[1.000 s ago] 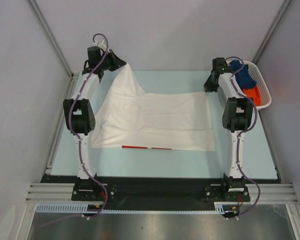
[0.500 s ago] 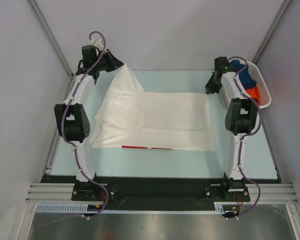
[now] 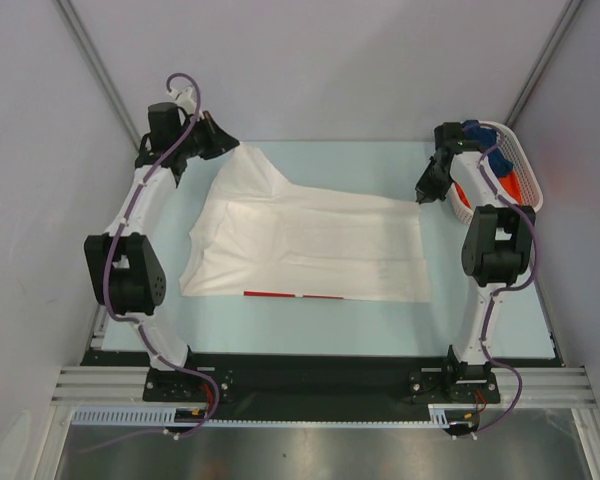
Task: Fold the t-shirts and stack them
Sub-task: Fold the tshirt
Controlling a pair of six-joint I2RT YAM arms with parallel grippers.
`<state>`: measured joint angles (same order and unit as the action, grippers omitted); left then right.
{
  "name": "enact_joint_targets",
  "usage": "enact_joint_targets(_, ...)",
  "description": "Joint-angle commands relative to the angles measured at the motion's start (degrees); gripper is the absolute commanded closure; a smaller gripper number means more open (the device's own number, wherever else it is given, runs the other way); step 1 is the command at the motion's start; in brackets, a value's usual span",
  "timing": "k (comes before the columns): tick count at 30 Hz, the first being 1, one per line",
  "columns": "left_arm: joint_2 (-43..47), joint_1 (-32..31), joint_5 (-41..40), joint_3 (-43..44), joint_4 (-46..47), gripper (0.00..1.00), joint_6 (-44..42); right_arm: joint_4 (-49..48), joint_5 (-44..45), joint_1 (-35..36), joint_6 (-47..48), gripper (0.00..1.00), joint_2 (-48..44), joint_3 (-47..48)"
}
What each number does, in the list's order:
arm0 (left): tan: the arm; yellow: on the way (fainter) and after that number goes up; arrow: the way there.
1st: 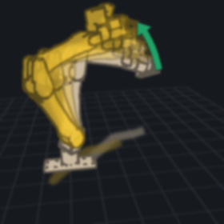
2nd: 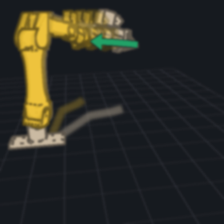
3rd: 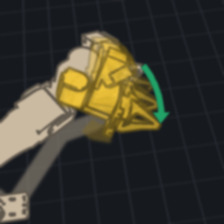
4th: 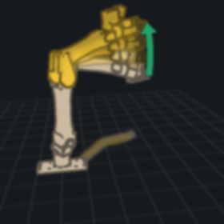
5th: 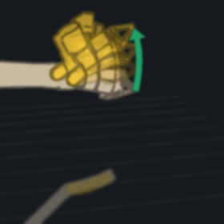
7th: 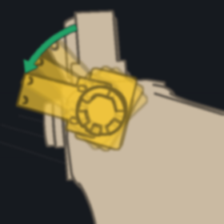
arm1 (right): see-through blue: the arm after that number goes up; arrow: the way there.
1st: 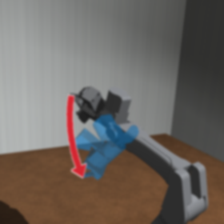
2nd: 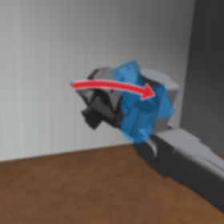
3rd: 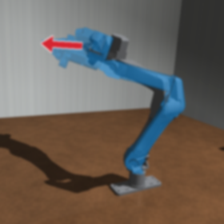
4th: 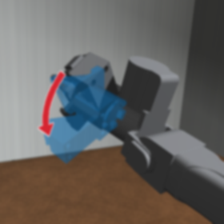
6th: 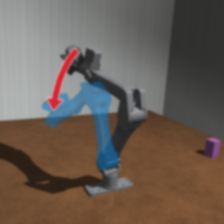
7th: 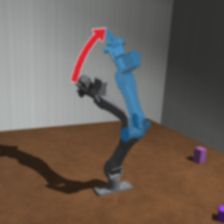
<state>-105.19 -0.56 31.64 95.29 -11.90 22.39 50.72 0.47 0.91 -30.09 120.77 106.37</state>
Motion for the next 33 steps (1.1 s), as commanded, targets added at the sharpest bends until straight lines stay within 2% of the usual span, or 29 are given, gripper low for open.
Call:
enact_joint_targets(1, 7.0, 0.38, -1.13, -3.87, 0.3, 1.0, -1.82, 0.96, -1.17, -0.38, -0.32, 1.0, -5.89, -1.86)
enact_joint_targets(8, 14.64, 0.38, -4.91, -10.29, -2.51, 1.0, -3.76, 1.57, -2.23, -0.55, 0.73, 1.0, -7.92, -5.38)
enact_joint_targets(14, 21.41, 3.11, -6.94, -16.26, -2.95, 1.0, -3.41, 2.1, -2.67, -0.47, 0.73, 1.0, -9.85, -7.84)
enact_joint_targets(25, 28.27, 3.63, -8.26, -23.3, -4.27, 1.0, -3.41, 2.02, -1.7, -0.47, 1.61, 1.0, -13.19, -13.29)
enact_joint_targets(33, 32.76, 3.81, -11.42, -26.81, -8.93, 1.0, -4.38, 2.89, -1.26, -0.47, 2.13, 1.0, -13.63, -14.17)
